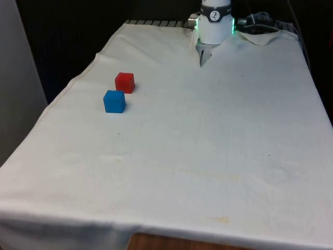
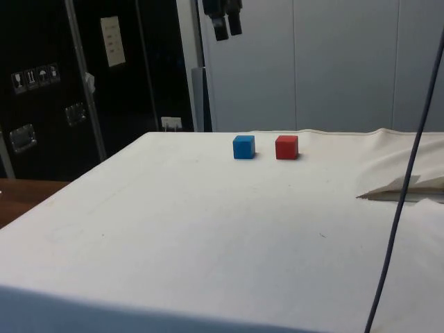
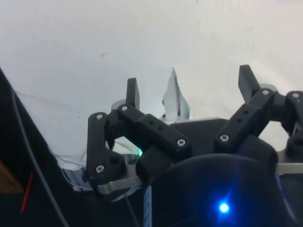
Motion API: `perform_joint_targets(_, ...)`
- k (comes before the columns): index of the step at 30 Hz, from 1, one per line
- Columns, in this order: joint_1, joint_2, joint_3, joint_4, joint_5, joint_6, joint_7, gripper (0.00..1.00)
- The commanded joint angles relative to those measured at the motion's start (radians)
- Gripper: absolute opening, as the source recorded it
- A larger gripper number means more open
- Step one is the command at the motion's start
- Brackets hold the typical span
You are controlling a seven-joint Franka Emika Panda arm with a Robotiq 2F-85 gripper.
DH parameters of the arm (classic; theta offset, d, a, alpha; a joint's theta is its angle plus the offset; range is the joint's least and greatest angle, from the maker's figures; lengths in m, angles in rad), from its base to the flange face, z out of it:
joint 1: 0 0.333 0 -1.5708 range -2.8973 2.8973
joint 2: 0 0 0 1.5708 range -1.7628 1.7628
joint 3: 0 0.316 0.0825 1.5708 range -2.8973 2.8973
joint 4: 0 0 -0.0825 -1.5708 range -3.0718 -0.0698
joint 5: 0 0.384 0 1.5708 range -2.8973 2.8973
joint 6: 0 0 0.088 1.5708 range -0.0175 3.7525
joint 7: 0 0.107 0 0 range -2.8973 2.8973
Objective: Stack the two cubes.
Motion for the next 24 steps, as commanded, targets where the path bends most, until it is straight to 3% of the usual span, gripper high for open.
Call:
perform_joint_targets(1, -0.003, -0.009, -0.004, -0.014, -0.01, 0.014, -0.004, 1.0)
perform_joint_targets(10, -0.009, -0.023, -0.036, -0.059, -0.047, 0.02, -0.025, 1.0)
perform_joint_targets(11, -0.005, -0.017, -0.033, -0.046, -0.036, 0.008, -0.021, 1.0)
perform_joint_targets(13, -0.012, -0.024, -0.049, -0.072, -0.056, 0.022, -0.038, 1.0)
perform_joint_targets(20, -0.019, -0.025, -0.087, -0.112, -0.072, 0.039, -0.078, 1.0)
perform_joint_targets(21, -0.015, -0.017, -0.086, -0.101, -0.064, 0.025, -0.075, 1.0)
perform_joint_targets(24, -0.022, -0.027, -0.103, -0.128, -0.079, 0.052, -0.092, 1.0)
